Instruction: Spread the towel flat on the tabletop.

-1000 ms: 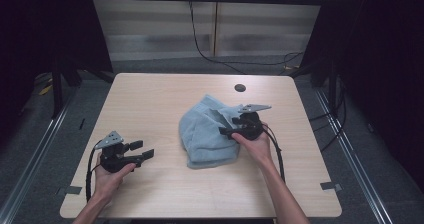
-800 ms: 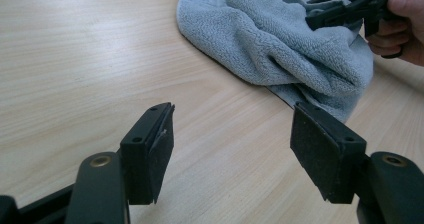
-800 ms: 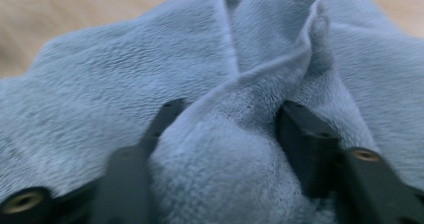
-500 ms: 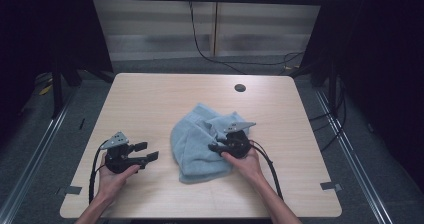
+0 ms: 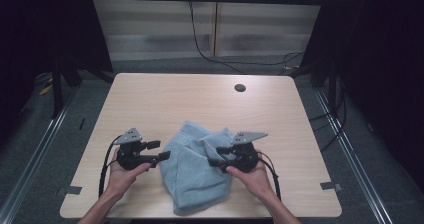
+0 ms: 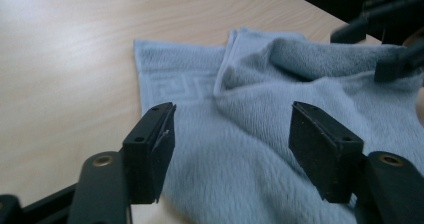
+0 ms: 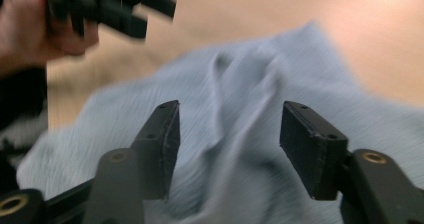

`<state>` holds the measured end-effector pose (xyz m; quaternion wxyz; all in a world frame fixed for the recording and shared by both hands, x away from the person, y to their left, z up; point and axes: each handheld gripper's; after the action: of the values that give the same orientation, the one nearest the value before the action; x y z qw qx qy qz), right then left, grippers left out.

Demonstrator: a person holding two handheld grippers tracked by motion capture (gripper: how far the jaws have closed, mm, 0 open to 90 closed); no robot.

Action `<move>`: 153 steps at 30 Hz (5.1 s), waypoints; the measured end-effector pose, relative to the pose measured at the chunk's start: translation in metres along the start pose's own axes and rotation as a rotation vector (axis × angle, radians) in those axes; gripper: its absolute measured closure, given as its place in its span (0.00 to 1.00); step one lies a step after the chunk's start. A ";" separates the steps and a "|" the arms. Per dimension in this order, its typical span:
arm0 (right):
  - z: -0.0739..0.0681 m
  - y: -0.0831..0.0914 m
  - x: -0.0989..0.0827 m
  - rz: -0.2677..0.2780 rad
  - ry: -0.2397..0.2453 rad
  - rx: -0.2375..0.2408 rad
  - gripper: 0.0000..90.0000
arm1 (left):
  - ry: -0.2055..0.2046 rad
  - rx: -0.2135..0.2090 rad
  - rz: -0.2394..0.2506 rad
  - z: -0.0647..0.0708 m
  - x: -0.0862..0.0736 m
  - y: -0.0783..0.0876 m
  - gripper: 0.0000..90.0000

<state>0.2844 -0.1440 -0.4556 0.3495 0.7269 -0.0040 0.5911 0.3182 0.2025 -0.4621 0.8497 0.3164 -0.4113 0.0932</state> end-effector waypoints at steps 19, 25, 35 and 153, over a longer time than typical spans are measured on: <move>0.029 -0.066 -0.011 -0.201 0.061 -0.011 0.48 | -0.052 -0.056 -0.222 0.001 -0.024 -0.054 0.59; 0.028 -0.061 -0.009 -0.200 0.062 0.005 0.90 | -0.033 -0.070 -0.197 0.002 -0.021 -0.045 0.86; 0.056 -0.008 0.010 -0.016 -0.030 -0.142 0.91 | 0.028 -0.101 -0.027 0.002 -0.003 -0.010 0.89; 0.042 0.078 -0.093 -0.292 -0.074 -0.371 0.75 | -0.025 0.132 -0.176 -0.025 -0.046 0.021 0.75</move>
<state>0.2600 -0.2622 -0.4990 0.5583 0.6643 -0.0200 0.4966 0.2960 0.2390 -0.4986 0.8267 0.4078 -0.3854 0.0412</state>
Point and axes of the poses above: each handheld gripper's, and its own axes: y roughly backward along the jaws, x roughly out of its top, z roughly to its right, and after that the axes turned 14 degrees about y, right-handed
